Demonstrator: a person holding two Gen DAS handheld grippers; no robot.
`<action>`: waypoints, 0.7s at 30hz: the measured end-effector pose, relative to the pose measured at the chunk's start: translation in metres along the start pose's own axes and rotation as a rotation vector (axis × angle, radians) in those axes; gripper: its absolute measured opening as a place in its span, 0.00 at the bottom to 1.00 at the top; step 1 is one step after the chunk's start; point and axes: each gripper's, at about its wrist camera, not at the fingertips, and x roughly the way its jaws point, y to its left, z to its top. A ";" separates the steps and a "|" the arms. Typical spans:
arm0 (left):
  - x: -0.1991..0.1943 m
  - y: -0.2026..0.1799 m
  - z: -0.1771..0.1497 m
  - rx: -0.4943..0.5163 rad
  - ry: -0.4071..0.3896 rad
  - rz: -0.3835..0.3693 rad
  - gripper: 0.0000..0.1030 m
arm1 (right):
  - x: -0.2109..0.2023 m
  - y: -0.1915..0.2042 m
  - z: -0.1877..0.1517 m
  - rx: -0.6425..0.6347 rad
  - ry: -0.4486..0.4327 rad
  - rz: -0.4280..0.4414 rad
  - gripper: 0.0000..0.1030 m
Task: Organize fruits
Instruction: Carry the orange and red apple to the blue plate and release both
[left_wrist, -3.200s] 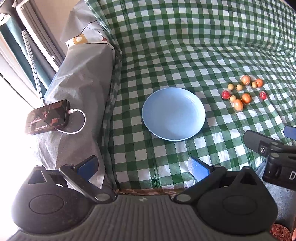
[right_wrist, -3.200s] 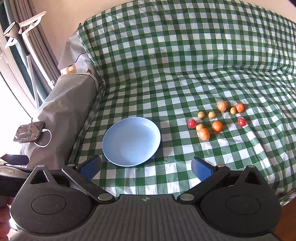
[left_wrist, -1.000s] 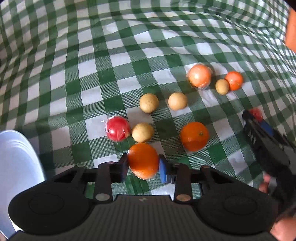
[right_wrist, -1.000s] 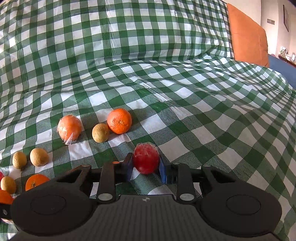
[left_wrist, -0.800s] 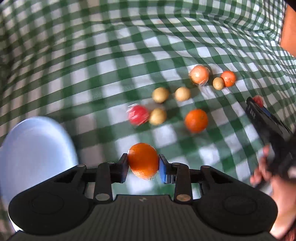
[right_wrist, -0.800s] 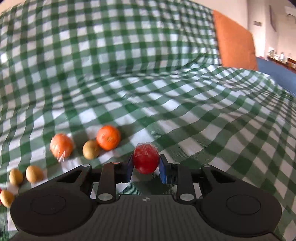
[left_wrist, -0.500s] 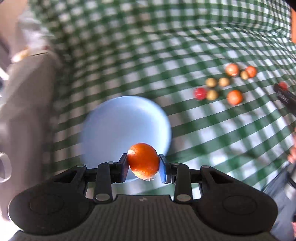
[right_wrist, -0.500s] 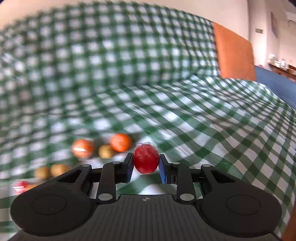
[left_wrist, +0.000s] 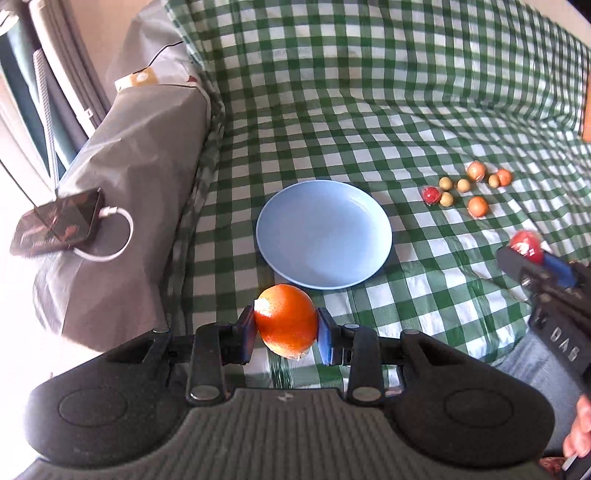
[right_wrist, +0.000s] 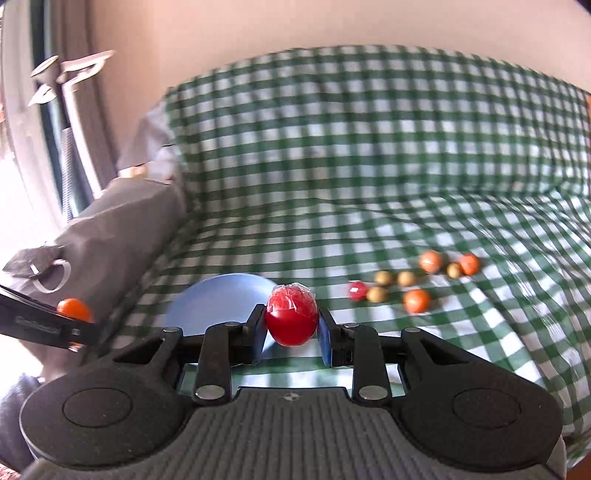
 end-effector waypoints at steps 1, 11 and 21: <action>-0.003 0.005 -0.004 -0.007 -0.003 -0.008 0.36 | -0.002 0.008 0.002 -0.014 0.003 0.008 0.29; -0.013 0.032 -0.015 -0.068 -0.043 -0.055 0.36 | -0.013 0.070 -0.013 -0.124 0.032 0.024 0.29; 0.002 0.041 -0.012 -0.081 -0.016 -0.071 0.36 | -0.006 0.083 -0.011 -0.171 0.054 0.014 0.29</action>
